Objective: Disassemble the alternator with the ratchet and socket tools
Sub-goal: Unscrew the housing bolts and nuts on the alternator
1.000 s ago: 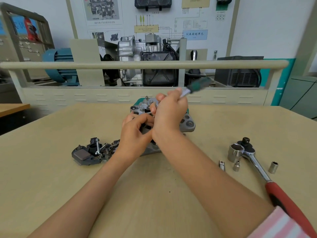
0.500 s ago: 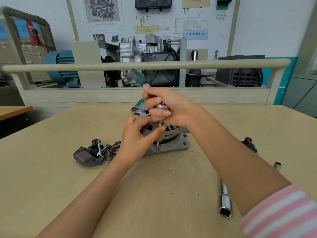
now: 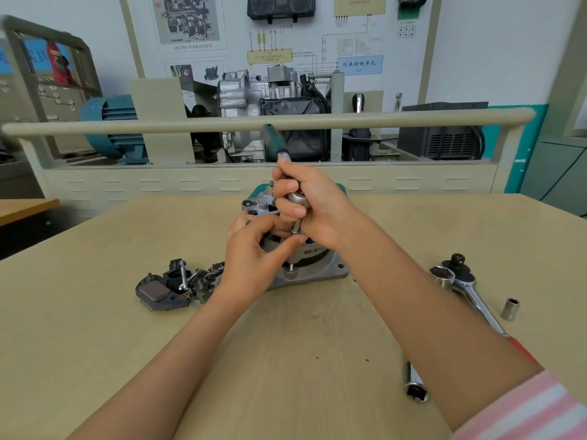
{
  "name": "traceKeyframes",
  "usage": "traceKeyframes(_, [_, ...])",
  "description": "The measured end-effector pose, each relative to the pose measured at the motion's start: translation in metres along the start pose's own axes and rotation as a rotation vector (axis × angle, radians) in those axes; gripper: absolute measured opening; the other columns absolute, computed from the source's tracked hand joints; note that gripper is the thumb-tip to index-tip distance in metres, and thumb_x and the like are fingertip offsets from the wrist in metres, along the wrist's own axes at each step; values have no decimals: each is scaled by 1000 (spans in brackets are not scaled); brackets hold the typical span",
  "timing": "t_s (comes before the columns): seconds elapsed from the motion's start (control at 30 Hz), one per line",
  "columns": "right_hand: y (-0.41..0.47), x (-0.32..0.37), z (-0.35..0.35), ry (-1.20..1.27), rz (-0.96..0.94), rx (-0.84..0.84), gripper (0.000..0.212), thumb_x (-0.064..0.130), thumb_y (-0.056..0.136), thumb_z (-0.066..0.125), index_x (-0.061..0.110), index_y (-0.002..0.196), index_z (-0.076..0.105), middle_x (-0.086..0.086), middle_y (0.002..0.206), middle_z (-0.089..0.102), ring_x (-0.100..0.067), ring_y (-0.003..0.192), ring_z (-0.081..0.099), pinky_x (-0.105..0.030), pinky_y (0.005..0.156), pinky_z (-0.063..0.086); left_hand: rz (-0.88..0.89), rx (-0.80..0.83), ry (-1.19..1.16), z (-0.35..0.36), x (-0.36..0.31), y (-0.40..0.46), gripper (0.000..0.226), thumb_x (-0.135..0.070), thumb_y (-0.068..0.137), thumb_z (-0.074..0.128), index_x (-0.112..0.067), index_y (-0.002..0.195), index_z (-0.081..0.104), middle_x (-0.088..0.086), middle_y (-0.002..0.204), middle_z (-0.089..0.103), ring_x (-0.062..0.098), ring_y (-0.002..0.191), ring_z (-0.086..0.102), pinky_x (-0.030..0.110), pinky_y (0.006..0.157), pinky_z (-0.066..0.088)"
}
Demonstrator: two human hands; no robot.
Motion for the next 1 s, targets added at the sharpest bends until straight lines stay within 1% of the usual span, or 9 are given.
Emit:
traceKeyframes(0.1, [-15,6,-25,85,-307,-433,29,22,103,33,13,77,44,3,53,47,-4,30,35,-15,33,30,-4,-9,5,-1,0,1,26,-20,72,69,-39,67,53,-26,61,57,1,78,42,27,72,32])
traceKeyframes(0.13, [-21,5,-28,123,-380,-522,28,22,103,30,14,78,41,1,57,48,-4,32,37,-15,34,33,-10,-6,5,-1,1,0,32,-15,74,69,-41,66,51,-29,63,57,0,77,40,27,70,30])
traceKeyframes(0.27, [-21,3,-29,104,-374,-574,27,20,103,26,15,79,38,-1,62,49,-6,35,39,-16,36,34,-37,-14,-3,0,2,-1,22,-20,70,62,-40,69,53,-31,65,56,1,77,39,24,66,29])
traceKeyframes(0.4, [-10,5,-26,27,-247,-465,22,19,102,31,11,84,42,0,57,47,-4,26,31,-13,31,26,-48,-38,-2,0,3,-1,26,-16,72,71,-37,70,55,-20,67,56,12,83,44,27,71,35])
traceKeyframes(0.5, [2,3,-15,-99,-69,-219,26,19,101,35,13,77,43,7,45,45,-5,26,26,-15,30,22,-46,-10,-13,1,3,-2,12,-25,74,73,-32,78,64,-11,77,61,14,90,46,24,79,38])
traceKeyframes(0.6, [4,-2,3,-228,102,101,27,25,101,36,14,76,44,10,41,40,-3,26,23,-16,32,19,-66,12,-22,1,8,-3,10,-23,77,75,-26,86,71,-1,83,63,15,96,47,20,82,38])
traceKeyframes(0.67, [3,-5,9,-263,162,202,27,26,101,36,14,77,44,10,41,38,-2,26,23,-16,35,16,-75,0,-44,-1,9,-2,11,-25,76,75,-31,82,70,-5,82,61,13,96,47,20,83,38])
traceKeyframes(0.83, [6,-7,7,-140,150,206,28,27,101,35,15,77,44,10,40,38,-2,26,24,-15,31,19,-57,-19,-33,-1,6,-1,20,-20,74,76,-37,76,66,-26,69,58,15,94,48,26,83,39])
traceKeyframes(1.0, [0,1,-1,-67,49,75,27,26,101,37,13,80,48,10,42,41,-3,28,27,-15,33,22,-30,-16,-4,0,2,-1,13,-20,74,75,-30,76,67,-19,73,62,18,92,47,26,81,38])
Point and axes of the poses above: each hand's wrist, its own y-axis towards the middle knuckle, its own z-axis out of the palm, x = y × z, the point moved 9 cm from there along y, towards the middle knuckle
